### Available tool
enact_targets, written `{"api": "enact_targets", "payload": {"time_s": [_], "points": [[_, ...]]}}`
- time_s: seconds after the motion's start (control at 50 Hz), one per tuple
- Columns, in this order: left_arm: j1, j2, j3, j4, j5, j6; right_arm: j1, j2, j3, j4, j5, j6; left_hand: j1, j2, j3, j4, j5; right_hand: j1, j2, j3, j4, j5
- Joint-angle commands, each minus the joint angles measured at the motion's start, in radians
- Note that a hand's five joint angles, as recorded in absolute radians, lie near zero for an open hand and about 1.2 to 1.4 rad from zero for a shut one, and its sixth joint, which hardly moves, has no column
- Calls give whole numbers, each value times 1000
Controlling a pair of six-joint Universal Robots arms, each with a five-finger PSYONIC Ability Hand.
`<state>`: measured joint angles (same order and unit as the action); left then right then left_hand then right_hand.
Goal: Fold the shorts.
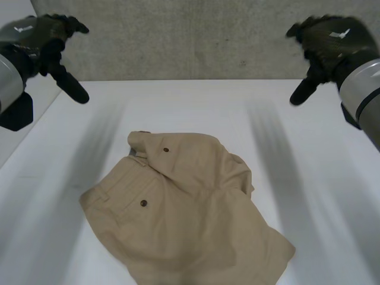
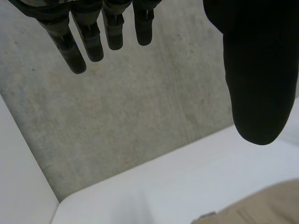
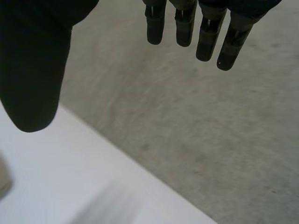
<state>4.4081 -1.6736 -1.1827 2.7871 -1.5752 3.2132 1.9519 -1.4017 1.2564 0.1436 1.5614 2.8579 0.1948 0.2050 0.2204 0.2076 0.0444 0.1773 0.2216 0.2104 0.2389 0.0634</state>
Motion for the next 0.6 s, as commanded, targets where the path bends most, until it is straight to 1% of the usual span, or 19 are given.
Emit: {"api": "enact_targets", "payload": {"time_s": [0.02, 0.04, 0.06, 0.08, 0.12, 0.16, 0.28, 0.32, 0.4, 0.46, 0.6], "points": [[2, -119, -54, -1, 20, 237, 7, 58, 81, 151, -193, -340, 1, -9, -25, -12, -23, -3, -47, -36, -64, -63], [1, -139, -58, -1, 15, 275, 7, 64, 93, 168, -207, -385, 1, -9, -25, -12, -23, -3, -47, -36, -64, -63], [-1, -159, -61, -3, 12, 311, 10, 75, 112, 194, -216, -467, 1, -9, -25, -12, -23, -3, -47, -36, -64, -63], [-4, -194, -60, -3, 7, 371, 9, 81, 115, 204, -218, -501, 16, 5, -10, 3, -9, -3, -47, -36, -64, -63], [-16, -230, -58, -3, 4, 422, 7, 84, 126, 211, -215, -546, 36, 26, 11, 23, 12, -3, -47, -36, -64, -63], [-21, -285, -52, -1, -3, 454, 9, 90, 132, 209, -202, -557, 39, 29, 14, 26, 15, -3, -47, -36, -64, -63], [-19, -415, -17, 2, -29, 428, 10, 130, 130, 200, -189, -557, 89, 79, 63, 76, 65, -3, -47, -36, -64, -63], [-22, -463, 3, 2, -31, 399, 21, 135, 132, 197, -189, -557, 159, 149, 134, 146, 135, -3, -47, -36, -64, -63], [-19, -532, 29, 3, -31, 347, 36, 144, 132, 194, -189, -557, 186, 176, 160, 173, 162, -3, -47, -36, -64, -63], [-19, -561, 43, 5, -31, 321, 38, 147, 132, 185, -184, -557, 204, 193, 178, 191, 179, -3, -47, -36, -64, -63], [-32, -612, 51, 19, -26, 255, 39, 155, 133, 162, -173, -557, 333, 322, 307, 320, 309, -3, -47, -36, -64, -63]]}}
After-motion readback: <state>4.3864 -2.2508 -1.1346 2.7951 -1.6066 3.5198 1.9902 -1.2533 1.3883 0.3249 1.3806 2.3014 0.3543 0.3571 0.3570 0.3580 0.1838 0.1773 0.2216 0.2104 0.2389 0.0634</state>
